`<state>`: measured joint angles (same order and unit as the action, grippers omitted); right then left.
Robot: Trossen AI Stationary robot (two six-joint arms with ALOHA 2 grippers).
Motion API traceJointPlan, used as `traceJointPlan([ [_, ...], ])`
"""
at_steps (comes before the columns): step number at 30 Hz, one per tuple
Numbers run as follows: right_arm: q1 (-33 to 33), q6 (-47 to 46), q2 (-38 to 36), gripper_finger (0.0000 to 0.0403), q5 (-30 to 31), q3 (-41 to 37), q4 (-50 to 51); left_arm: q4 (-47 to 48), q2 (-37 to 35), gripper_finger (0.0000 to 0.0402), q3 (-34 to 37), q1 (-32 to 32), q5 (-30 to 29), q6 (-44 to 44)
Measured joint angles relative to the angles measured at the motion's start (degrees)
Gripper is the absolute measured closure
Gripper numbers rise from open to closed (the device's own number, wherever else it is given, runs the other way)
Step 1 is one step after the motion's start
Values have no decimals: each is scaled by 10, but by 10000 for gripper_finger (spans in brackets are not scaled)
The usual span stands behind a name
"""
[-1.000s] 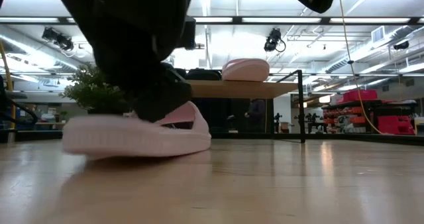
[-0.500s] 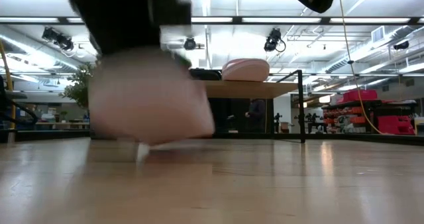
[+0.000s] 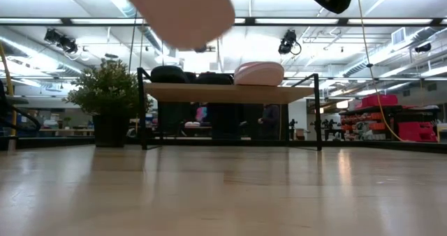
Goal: Pick and place slides into the shelf
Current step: Put the pink slide on the shelf
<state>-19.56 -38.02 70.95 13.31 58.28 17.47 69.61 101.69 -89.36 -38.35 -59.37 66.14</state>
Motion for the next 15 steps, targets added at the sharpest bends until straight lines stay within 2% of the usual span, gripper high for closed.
traceJointPlan([
  [8,0,6,-14,402,-3,9,-1,-15,-82,391,0,-26,-82,-81],
  [15,0,29,-35,402,-4,34,-9,-122,-136,391,0,-56,-171,-164],
])
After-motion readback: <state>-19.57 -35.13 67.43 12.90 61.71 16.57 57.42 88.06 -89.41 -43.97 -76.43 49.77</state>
